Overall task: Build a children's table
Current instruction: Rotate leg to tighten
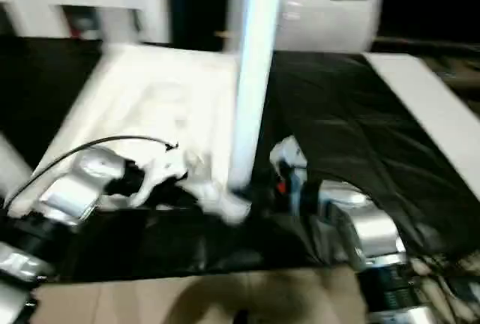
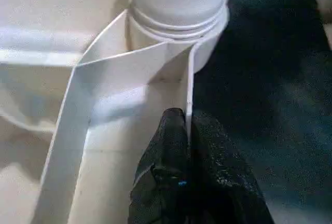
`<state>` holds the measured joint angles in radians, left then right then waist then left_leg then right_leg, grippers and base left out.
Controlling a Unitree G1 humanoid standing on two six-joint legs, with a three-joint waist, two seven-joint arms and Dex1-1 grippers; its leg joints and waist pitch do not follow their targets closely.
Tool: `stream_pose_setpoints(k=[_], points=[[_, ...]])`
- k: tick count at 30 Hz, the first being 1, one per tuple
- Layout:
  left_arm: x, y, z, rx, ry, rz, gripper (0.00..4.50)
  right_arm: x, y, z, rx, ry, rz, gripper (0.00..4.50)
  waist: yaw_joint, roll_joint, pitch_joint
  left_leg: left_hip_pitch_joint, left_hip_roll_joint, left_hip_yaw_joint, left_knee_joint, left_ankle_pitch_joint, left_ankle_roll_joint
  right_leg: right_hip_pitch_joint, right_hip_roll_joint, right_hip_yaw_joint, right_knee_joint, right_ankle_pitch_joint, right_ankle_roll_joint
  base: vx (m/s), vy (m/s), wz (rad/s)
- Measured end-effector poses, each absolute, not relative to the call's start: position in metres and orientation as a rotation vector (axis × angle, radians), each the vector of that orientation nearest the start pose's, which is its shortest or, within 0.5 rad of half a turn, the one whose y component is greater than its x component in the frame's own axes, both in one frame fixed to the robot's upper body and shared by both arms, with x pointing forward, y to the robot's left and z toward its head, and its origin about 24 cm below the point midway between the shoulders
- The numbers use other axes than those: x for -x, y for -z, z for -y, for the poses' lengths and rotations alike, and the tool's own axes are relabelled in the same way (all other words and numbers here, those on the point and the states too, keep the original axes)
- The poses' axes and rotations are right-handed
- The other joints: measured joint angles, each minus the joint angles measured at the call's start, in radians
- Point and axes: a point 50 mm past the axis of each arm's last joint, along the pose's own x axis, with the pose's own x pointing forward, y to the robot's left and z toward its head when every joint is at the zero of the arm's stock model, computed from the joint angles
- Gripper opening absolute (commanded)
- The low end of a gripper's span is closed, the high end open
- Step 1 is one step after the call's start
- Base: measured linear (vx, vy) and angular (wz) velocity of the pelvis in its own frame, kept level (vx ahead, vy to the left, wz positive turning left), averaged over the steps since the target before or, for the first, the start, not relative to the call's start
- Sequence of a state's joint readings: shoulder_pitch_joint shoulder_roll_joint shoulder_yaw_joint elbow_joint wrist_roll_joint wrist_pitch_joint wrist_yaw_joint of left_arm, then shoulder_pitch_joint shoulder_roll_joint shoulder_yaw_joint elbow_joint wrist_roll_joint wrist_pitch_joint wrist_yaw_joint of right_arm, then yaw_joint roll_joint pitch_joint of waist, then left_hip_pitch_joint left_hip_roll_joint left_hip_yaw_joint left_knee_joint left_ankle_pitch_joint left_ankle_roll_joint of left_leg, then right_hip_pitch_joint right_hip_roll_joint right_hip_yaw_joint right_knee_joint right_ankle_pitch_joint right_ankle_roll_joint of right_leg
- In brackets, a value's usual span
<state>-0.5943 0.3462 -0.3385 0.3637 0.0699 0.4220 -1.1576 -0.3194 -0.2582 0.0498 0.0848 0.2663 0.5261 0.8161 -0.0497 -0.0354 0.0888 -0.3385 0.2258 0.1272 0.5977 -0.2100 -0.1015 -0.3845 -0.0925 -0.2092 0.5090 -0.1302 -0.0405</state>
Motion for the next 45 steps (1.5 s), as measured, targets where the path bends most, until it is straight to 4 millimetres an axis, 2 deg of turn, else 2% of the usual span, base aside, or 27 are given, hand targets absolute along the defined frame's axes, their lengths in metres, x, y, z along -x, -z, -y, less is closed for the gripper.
stream_pose_setpoints(k=[1,3,4,5,6,7,8,9,10,11,13,16,18,20,24,25,32,40,45], points=[[-0.314,-0.066,-0.105,-0.399,1.242,-0.553,0.00,-0.292,-0.067,0.130,-0.107,-0.847,-0.304,1.99,-0.012,0.000,0.001,0.001,0.001,-0.001,-0.001,0.000,0.000,0.002,0.001,0.001,-0.001,0.000,0.000,0.000,0.000,0.00],[-0.316,-0.065,-0.102,-0.376,1.195,-0.556,0.00,-0.296,-0.067,0.126,-0.111,-0.776,-0.302,1.97,-0.023,-0.003,0.003,0.009,-0.005,0.000,0.000,0.000,0.000,0.002,0.000,0.011,0.010,-0.001,0.000,0.000,0.000,0.00],[-0.319,-0.064,-0.098,-0.352,1.141,-0.553,0.00,-0.300,-0.067,0.119,-0.137,-0.696,-0.293,1.97,-0.028,-0.005,0.004,0.019,-0.011,0.001,-0.001,0.000,0.000,0.002,-0.001,0.009,0.012,-0.001,0.000,0.000,0.000,0.00],[-0.324,-0.066,-0.093,-0.344,1.064,-0.543,0.00,-0.308,-0.070,0.108,-0.161,-0.573,-0.276,1.97,-0.032,0.001,0.011,0.018,-0.012,0.000,0.001,-0.001,-0.001,0.002,-0.003,-0.005,0.007,-0.001,0.000,0.000,0.000,0.00],[-0.326,-0.069,-0.089,-0.344,1.036,-0.535,0.00,-0.311,-0.073,0.104,-0.157,-0.521,-0.264,1.97,-0.043,0.018,0.015,0.004,-0.004,-0.013,0.005,-0.002,-0.002,0.008,-0.004,-0.037,-0.011,0.000,0.001,0.000,0.000,0.00],[-0.328,-0.071,-0.087,-0.343,1.018,-0.530,0.00,-0.314,-0.076,0.100,-0.161,-0.483,-0.254,1.97,-0.044,0.027,0.020,-0.007,0.012,-0.025,0.002,-0.001,-0.002,0.015,-0.003,-0.054,-0.016,-0.001,0.002,-0.014,-0.014,-0.23],[-0.329,-0.073,-0.082,-0.340,1.008,-0.527,0.00,-0.316,-0.076,0.100,-0.168,-0.444,-0.244,1.97,-0.038,0.020,0.024,-0.005,0.007,-0.021,0.003,-0.001,-0.003,0.000,-0.001,0.002,0.050,-0.042,0.014,0.000,0.000,0.00],[-0.329,-0.073,-0.079,-0.336,1.004,-0.523,0.00,-0.316,-0.076,0.101,-0.171,-0.427,-0.239,1.97,-0.032,-0.005,0.026,0.013,-0.007,-0.004,0.001,-0.004,-0.006,-0.008,-0.003,0.048,0.078,-0.036,0.013,0.000,0.000,0.00],[-0.328,-0.073,-0.077,-0.333,0.999,-0.521,0.00,-0.316,-0.076,0.101,-0.174,-0.408,-0.231,2.31,-0.022,-0.015,0.025,0.024,-0.027,-0.004,0.008,-0.008,-0.012,-0.016,-0.002,0.063,0.095,-0.032,0.008,0.075,-0.024,0.11],[-0.329,-0.073,-0.075,-0.331,0.993,-0.516,0.00,-0.316,-0.077,0.100,-0.177,-0.395,-0.221,2.65,-0.008,-0.015,0.024,0.024,-0.029,-0.004,0.002,-0.011,-0.009,-0.020,-0.001,0.063,0.095,-0.036,0.005,0.075,-0.032,-0.17],[-0.329,-0.078,-0.073,-0.332,0.995,-0.496,0.00,-0.317,-0.079,0.098,-0.184,-0.381,-0.200,2.68,0.010,-0.007,0.020,0.002,-0.033,-0.021,-0.010,-0.008,-0.009,-0.035,0.004,0.058,0.087,-0.036,0.005,0.073,-0.038,-0.21],[-0.326,-0.081,-0.067,-0.340,1.018,-0.477,0.00,-0.317,-0.078,0.100,-0.165,-0.349,-0.201,3.06,0.024,-0.007,0.020,-0.007,-0.032,-0.020,-0.013,0.000,-0.011,-0.044,0.007,0.066,0.087,-0.024,-0.005,0.038,-0.019,0.00],[-0.326,-0.082,-0.067,-0.345,1.023,-0.469,0.00,-0.317,-0.079,0.100,-0.160,-0.350,-0.194,3.15,0.027,-0.007,0.019,-0.013,-0.032,-0.018,-0.012,-0.001,-0.010,-0.051,0.007,0.069,0.086,-0.019,-0.012,0.000,0.000,0.00],[-0.326,-0.083,-0.070,-0.366,1.028,-0.461,0.00,-0.315,-0.078,0.102,-0.142,-0.367,-0.185,3.42,0.029,-0.008,0.020,-0.012,-0.032,-0.014,-0.012,-0.002,-0.008,-0.052,0.007,0.072,0.086,-0.018,-0.013,0.000,0.000,0.00],[-0.324,-0.082,-0.079,-0.395,1.062,-0.446,0.00,-0.305,-0.072,0.106,-0.108,-0.465,-0.184,3.64,0.034,-0.008,0.020,-0.011,-0.032,-0.012,-0.011,-0.001,-0.007,-0.051,0.008,0.074,0.083,-0.017,-0.008,0.000,0.000,0.00],[-0.324,-0.082,-0.083,-0.406,1.065,-0.448,0.00,-0.303,-0.072,0.109,-0.105,-0.483,-0.182,3.84,0.035,-0.008,0.020,-0.011,-0.032,-0.012,-0.010,-0.001,-0.007,-0.051,0.008,0.075,0.083,-0.017,-0.007,0.000,0.000,0.00],[-0.321,-0.080,-0.103,-0.462,1.164,-0.428,0.00,-0.287,-0.077,0.138,-0.062,-0.719,-0.169,4.35,0.048,-0.009,0.020,-0.012,-0.031,-0.008,-0.009,0.000,-0.005,-0.050,0.014,0.086,0.073,-0.011,-0.002,0.000,0.000,0.00],[-0.313,-0.082,-0.131,-0.563,1.383,-0.431,0.00,-0.272,-0.085,0.166,0.046,-1.064,-0.243,4.46,0.065,-0.012,0.017,-0.012,-0.029,-0.006,-0.009,0.000,-0.004,-0.049,0.015,0.087,0.070,-0.007,-0.002,0.000,0.000,0.00],[-0.308,-0.081,-0.134,-0.611,1.487,-0.420,0.00,-0.271,-0.090,0.166,0.065,-1.218,-0.270,4.46,0.087,-0.016,0.015,-0.012,-0.028,-0.005,-0.009,0.000,-0.004,-0.049,0.015,0.088,0.070,-0.007,-0.003,0.000,0.000,0.00]])
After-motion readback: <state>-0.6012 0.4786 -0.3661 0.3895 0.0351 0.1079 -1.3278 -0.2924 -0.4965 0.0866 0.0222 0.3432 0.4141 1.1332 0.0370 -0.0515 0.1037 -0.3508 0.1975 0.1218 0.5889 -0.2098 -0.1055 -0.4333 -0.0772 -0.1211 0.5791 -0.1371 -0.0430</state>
